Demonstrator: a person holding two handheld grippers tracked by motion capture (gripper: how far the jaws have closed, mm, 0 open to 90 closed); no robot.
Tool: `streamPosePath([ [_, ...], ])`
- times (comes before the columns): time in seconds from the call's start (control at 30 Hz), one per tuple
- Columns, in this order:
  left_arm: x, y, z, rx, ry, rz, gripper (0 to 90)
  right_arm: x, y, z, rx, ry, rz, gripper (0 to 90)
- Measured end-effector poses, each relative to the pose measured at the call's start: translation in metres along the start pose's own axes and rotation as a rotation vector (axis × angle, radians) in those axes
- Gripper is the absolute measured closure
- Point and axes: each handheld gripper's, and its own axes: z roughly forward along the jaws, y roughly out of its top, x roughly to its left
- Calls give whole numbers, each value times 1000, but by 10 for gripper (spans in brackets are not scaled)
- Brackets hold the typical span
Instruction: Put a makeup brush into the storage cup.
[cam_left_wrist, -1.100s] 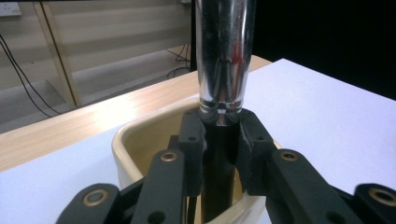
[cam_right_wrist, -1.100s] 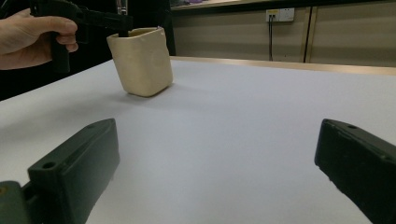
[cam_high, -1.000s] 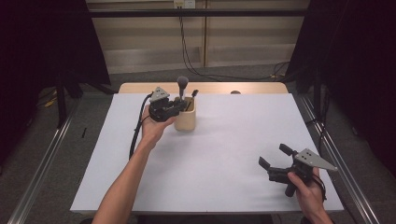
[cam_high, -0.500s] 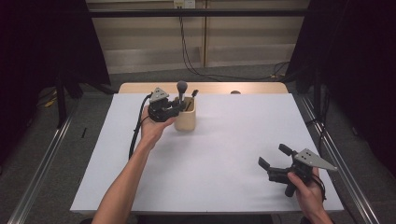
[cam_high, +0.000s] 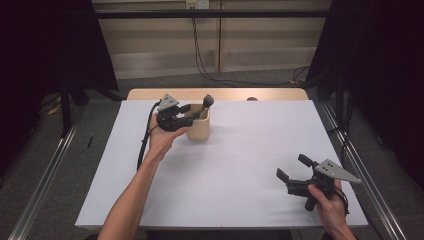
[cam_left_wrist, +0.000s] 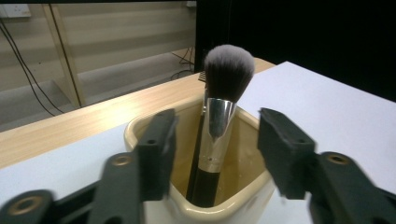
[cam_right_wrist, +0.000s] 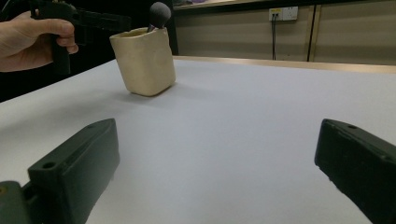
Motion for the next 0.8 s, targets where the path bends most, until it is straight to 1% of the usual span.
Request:
streamPosePath([
  [0.07, 0, -1, 0, 2, 5, 6, 400, -1, 0, 0, -3, 1, -2, 0],
  [0.1, 0, 0, 0, 7, 6, 1, 366, -1, 0, 0, -2, -3, 3, 0],
  [0.17, 1, 1, -2, -7, 12, -14, 316, -3, 0, -1, -4, -5, 4, 0],
  [0.27, 1, 3, -5, -6, 19, -13, 223, -4, -1, -1, -10, -9, 9, 0],
  [0.3, 0, 3, -5, -6, 19, -23, 202, -4, -1, 0, -10, -10, 7, 0],
  [0.33, 1, 4, -7, 0, 22, -33, 157, -4, -1, 0, -11, -11, 11, 0],
  [0.37, 2, 4, -7, 4, 16, -51, 118, -5, -1, 0, -11, -10, 11, 0],
  [0.4, 3, 3, -9, 6, 11, -56, 105, -5, -1, 0, -12, -8, 8, 0],
  [0.43, 3, 3, -10, 3, 19, -60, 97, -5, -1, 0, -13, -6, 5, 0],
  [0.47, 3, 2, -11, 4, 25, -51, 87, -5, -1, 0, -13, -8, 6, 0],
  [0.53, 4, 1, -13, 3, 36, -52, 55, -5, -1, -1, -14, -9, 4, 0],
  [0.57, 5, 1, -14, 2, 36, -54, 44, -5, -1, -1, -14, -8, 1, 0],
  [0.6, 5, 0, -16, 13, 36, -55, 35, -5, -1, -2, -13, -9, 1, 0],
  [0.63, 6, 0, -18, 15, 38, -47, 31, -5, -1, -2, -12, -10, 1, 0],
  [0.67, 6, -1, -19, 7, 44, -41, 31, -5, -1, -2, -13, -12, 1, 0],
  [0.73, 6, -1, -23, 23, 56, -28, 30, -4, -1, -2, -11, -12, -3, 0],
  [0.77, 7, -1, -25, 20, 56, -23, 30, -4, 0, -2, -13, -11, -4, 0],
  [0.8, 6, 0, -27, 19, 59, -30, 30, -3, 0, -2, -14, -11, -5, 0],
])
